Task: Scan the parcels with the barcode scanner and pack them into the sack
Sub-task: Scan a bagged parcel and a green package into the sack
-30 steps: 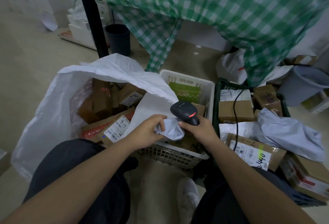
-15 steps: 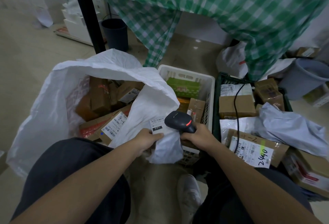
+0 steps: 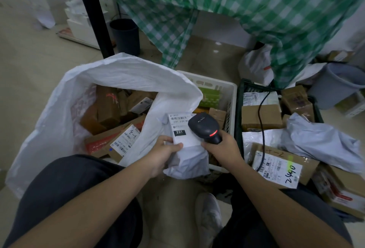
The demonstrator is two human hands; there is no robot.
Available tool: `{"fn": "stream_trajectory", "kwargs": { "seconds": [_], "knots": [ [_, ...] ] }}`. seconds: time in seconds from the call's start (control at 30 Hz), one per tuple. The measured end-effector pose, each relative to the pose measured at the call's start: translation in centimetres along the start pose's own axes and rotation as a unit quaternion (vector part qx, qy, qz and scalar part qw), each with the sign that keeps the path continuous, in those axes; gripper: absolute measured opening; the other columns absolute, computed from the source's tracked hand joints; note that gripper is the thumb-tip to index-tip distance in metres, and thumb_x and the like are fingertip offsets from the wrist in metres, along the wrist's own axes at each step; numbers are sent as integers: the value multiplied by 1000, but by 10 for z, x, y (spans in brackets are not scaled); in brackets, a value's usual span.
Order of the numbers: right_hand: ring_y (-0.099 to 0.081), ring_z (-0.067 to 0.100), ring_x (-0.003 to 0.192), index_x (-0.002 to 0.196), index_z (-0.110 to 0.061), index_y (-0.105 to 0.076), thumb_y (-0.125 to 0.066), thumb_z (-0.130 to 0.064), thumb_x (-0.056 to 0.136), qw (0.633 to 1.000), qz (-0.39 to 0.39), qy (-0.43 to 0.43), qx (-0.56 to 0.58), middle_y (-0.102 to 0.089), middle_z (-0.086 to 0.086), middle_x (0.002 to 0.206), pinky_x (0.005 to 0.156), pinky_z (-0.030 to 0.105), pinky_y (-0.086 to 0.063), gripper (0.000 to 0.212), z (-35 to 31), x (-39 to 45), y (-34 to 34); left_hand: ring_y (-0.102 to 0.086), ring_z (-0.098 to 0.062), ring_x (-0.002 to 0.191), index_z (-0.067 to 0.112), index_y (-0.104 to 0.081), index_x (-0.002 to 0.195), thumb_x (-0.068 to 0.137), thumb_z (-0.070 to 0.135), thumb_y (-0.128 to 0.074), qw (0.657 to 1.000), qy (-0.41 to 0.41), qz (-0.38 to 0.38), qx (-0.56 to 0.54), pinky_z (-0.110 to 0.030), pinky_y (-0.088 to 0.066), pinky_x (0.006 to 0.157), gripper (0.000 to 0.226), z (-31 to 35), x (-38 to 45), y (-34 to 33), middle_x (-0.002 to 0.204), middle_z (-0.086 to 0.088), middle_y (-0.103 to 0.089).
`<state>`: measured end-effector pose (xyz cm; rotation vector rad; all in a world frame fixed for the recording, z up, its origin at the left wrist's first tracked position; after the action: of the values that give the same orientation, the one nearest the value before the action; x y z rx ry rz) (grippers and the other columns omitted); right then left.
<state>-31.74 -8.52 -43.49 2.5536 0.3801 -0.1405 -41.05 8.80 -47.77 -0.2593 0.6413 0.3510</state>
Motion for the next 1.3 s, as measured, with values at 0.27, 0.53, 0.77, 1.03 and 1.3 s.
{"fn": "stream_trajectory", "kwargs": {
  "seconds": [0.27, 0.53, 0.77, 1.03, 1.3],
  "knots": [
    [-66, 17, 87, 97, -19, -65, -82, -25, 74, 995, 21, 25, 90, -71, -1, 89, 76, 35, -51, 29, -18, 1, 1, -53, -25, 109, 34, -1, 147, 82, -8, -66, 998, -7, -59, 13, -39, -54, 73, 101, 16, -3, 7, 120, 0, -53],
    [-58, 1, 70, 76, -28, -59, -81, -11, 75, 990, 43, 53, 127, -66, -9, 75, 71, 31, -48, 28, -46, 4, -2, -61, -22, 107, 25, -35, 133, 89, 25, -67, 998, -32, -59, -14, -46, -54, 87, 55, 30, -7, 12, 121, -4, -61],
    [-60, 3, 68, 84, -18, -62, -76, -13, 79, 996, 12, 57, 72, -67, -4, 75, 61, 22, -46, 16, -57, 10, -6, -63, -17, 95, 14, -53, 107, 85, 10, -70, 992, -95, 33, 70, -38, -52, 84, 29, 76, 4, 55, 106, -5, -64],
    [-69, 25, 67, 91, -4, -67, -76, -24, 80, 996, -73, 46, -3, -71, 14, 75, 67, 35, -56, 24, -64, 3, -18, -68, -19, 94, 10, -64, 101, 86, 6, -69, 992, -104, 37, 59, -30, -56, 75, 17, 69, 17, 69, 99, -7, -72],
    [-66, 11, 53, 76, -10, -66, -70, -18, 85, 992, -121, 27, -39, -70, 5, 62, 51, 13, -48, 13, -67, -6, -23, -71, -18, 94, 10, -66, 107, 85, 5, -69, 993, -113, 16, 23, -26, -58, 70, 23, 52, 23, 62, 104, -7, -73]
  ]
}}
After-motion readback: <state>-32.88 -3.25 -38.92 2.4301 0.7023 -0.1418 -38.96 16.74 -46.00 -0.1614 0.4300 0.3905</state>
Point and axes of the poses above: each hand's wrist, its own x-axis towards the middle knuckle, its own y-axis out of the back of the hand, z = x × y, the point moved 9 cm from there along x, towards the middle knuckle
